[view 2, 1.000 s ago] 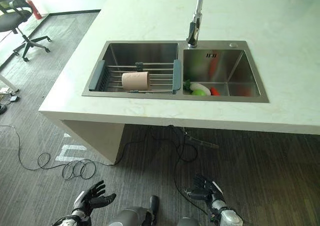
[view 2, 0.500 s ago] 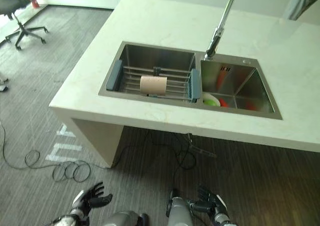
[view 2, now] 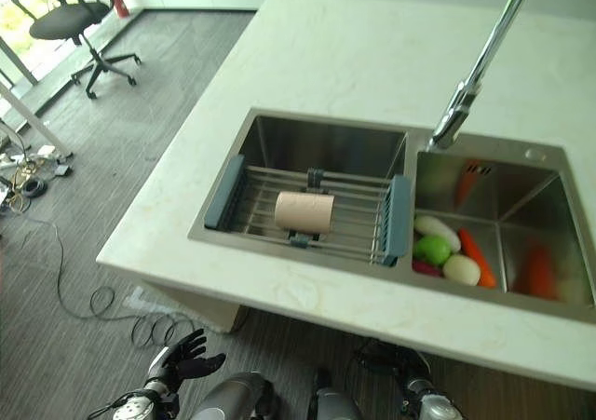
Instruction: Place the dishes in the dishwasher.
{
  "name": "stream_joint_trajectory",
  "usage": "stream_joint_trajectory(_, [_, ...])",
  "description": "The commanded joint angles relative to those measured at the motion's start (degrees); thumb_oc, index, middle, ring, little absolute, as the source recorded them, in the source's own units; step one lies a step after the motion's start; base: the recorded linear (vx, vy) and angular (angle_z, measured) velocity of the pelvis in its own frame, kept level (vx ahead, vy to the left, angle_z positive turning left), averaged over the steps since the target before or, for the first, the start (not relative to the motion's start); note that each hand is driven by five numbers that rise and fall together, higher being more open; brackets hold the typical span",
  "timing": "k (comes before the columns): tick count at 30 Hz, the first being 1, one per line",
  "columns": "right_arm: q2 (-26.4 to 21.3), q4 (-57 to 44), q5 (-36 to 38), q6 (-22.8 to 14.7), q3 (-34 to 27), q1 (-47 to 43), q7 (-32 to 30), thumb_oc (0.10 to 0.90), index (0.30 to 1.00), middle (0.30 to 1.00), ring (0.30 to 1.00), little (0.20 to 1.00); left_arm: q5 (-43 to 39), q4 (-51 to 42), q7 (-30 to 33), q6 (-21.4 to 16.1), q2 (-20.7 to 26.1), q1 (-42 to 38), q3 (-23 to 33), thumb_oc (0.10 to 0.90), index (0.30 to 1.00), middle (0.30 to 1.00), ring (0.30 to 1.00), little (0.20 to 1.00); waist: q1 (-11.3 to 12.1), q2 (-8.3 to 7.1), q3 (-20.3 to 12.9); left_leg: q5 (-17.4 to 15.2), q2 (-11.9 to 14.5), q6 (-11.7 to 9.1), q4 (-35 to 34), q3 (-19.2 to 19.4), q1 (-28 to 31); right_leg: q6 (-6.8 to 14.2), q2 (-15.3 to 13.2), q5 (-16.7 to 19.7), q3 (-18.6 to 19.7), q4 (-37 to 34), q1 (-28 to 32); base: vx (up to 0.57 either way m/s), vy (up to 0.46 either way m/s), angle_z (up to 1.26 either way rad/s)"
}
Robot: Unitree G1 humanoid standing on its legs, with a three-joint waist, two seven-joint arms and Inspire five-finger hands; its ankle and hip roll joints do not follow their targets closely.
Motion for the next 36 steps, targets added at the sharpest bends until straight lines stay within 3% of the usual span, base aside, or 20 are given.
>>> stream_joint_trajectory(1, [-2.48, -1.17, -0.05, -2.92, -1.09, 0.97, -0.77, 0.800, 0.900, 0.900, 0.900, 0.900, 1.06, -1.26, -1.04, -2.76, 1.89, -1.50, -1.55, 0.800, 0.900, 0.900, 0.900, 0.900, -0.84, -0.45, -1.92, -4.32, -0.58, 0.88, -1.26, 0.49, 5.37, 9.40, -6.93, -4.98, 1.17, 4.92, -4.25, -0.09, 0.131, -0.10])
stream_joint_trajectory(5, [-2.07, 1.38, -1.77, -2.66, -1.73, 0.08, -1.52, 0.800, 0.900, 0.900, 0.900, 0.900, 0.48, 2.31, 0.64, -3.91, 1.26, -2.43, -1.98, 0.800, 0.900, 0.900, 0.900, 0.900, -1.07, -0.58, -2.92, -5.85, -0.88, 0.87, -1.26, 2.03, 5.09, 10.69, -8.48, -4.37, 0.39, 4.92, -6.68, -0.06, 0.061, 0.06])
stream_joint_trajectory(12, [-0.63, 4.31, -1.69, -0.55, -2.60, 1.32, -1.95, 0.800, 0.900, 0.900, 0.900, 0.900, 1.07, 6.25, 0.69, -3.50, 0.47, -2.15, -1.86, 0.800, 0.900, 0.900, 0.900, 0.900, -1.35, -1.50, -3.47, -7.24, -1.16, 1.89, -1.26, 3.96, 6.92, 10.84, -8.48, -4.68, 1.36, 4.92, -5.77, 0.04, 0.003, -0.09])
stream_joint_trajectory(16, [0.09, 4.95, -1.30, 0.06, -2.76, 1.63, -1.99, 0.800, 0.900, 0.900, 0.900, 0.900, -0.55, 7.65, 0.06, -0.59, -0.06, -2.40, -1.59, 0.800, 0.900, 0.900, 0.900, 0.900, -1.46, -1.73, -3.42, -7.69, -1.14, 2.26, -1.26, 4.43, 7.41, 10.96, -8.60, -4.71, 1.72, 4.92, -5.55, 0.00, 0.000, 0.00])
stream_joint_trajectory(20, [0.76, 4.91, -0.82, 0.53, -3.35, 1.97, -2.24, 0.800, 0.900, 0.900, 0.900, 0.900, -1.30, 11.25, -0.38, 6.12, -1.19, -2.18, -0.45, 0.800, 0.900, 0.900, 0.900, 0.900, -1.67, -1.80, -3.65, -7.96, -0.93, 2.30, -1.26, 4.96, 7.65, 11.10, -8.94, -4.89, 1.62, 4.92, -5.38, 0.00, 0.000, 0.00])
stream_joint_trajectory(24, [0.27, 4.47, 0.25, 1.28, -4.56, 2.36, -2.04, 0.800, 0.900, 0.900, 0.900, 0.900, -5.13, 14.37, 6.80, 8.07, -0.88, -0.42, 3.01, 0.800, 0.900, 0.900, 0.900, 0.900, -2.18, -1.22, -3.54, -8.06, -0.74, 2.05, -1.26, 5.29, 7.91, 10.95, -9.13, -5.31, 1.77, 4.92, -5.22, 0.00, 0.027, 0.00])
stream_joint_trajectory(27, [-1.73, 4.38, -0.23, 1.53, -6.34, 2.84, -1.12, 0.800, 0.900, 0.900, 0.900, 0.900, -14.18, 15.40, 13.20, 4.87, 3.10, 1.92, 10.50, 0.800, 0.900, 0.900, 0.900, 0.900, -2.46, -0.19, -3.55, -7.89, -0.61, 1.67, -1.26, 5.32, 7.58, 10.86, -9.41, -5.95, 2.05, 4.92, -5.45, -0.01, 0.108, -0.12])
stream_joint_trajectory(29, [-2.99, 5.00, -0.93, 1.05, -8.02, 3.24, -0.06, 0.800, 0.900, 0.900, 0.900, 0.900, -14.63, 14.76, 16.09, 2.79, 6.37, 3.47, 15.53, 0.800, 0.900, 0.900, 0.900, 0.900, -2.41, 0.44, -3.65, -7.72, -0.48, 1.51, -1.26, 5.25, 7.40, 10.86, -9.61, -6.21, 2.10, 4.92, -5.57, -0.02, 0.084, -0.13])
stream_joint_trajectory(31, [-4.05, 6.21, -0.95, 0.22, -9.42, 3.55, 0.72, 0.800, 0.900, 0.900, 0.900, 0.900, -8.80, 14.24, 20.20, -0.39, 11.69, 5.09, 21.13, 0.800, 0.900, 0.900, 0.900, 0.900, -1.97, 1.07, -3.85, -7.49, -0.38, 1.44, -1.26, 5.09, 7.21, 10.86, -9.77, -6.45, 2.07, 4.92, -5.54, -0.01, 0.046, -0.04])
stream_joint_trajectory(33, [-4.96, 7.12, 0.21, -0.15, -9.94, 3.36, 1.20, 0.800, 0.900, 0.900, 0.900, 0.900, -5.67, 13.19, 22.64, -1.77, 16.86, 5.98, 25.08, 0.800, 0.900, 0.900, 0.900, 0.900, -1.44, 1.55, -3.96, -7.25, -0.32, 1.31, -1.26, 4.92, 6.97, 10.85, -9.95, -6.64, 1.84, 4.92, -5.55, -0.03, 0.012, 0.01])
stream_joint_trajectory(34, [-5.48, 7.38, 1.86, 0.11, -9.80, 2.76, 1.07, 0.800, 0.900, 0.900, 0.900, 0.900, -1.74, 10.01, 28.18, -2.12, 22.85, 6.17, 29.79, 0.800, 0.900, 0.900, 0.900, 0.900, -0.76, 2.19, -4.19, -6.86, -0.14, 1.05, -1.26, 4.80, 6.49, 10.81, -10.14, -6.91, 1.49, 4.92, -5.66, -0.07, 0.010, 0.00])
stream_joint_trajectory(36, [-5.23, 6.82, 2.14, 0.57, -9.43, 2.52, 0.55, 0.800, 0.900, 0.900, 0.900, 0.900, 2.09, 7.17, 32.21, -2.73, 26.87, 6.10, 33.27, 0.800, 0.900, 0.900, 0.900, 0.900, -0.37, 2.40, -4.42, -6.61, 0.09, 0.86, -1.26, 4.87, 6.16, 10.81, -10.17, -7.10, 1.32, 4.92, -5.70, -0.04, -0.025, -0.04])
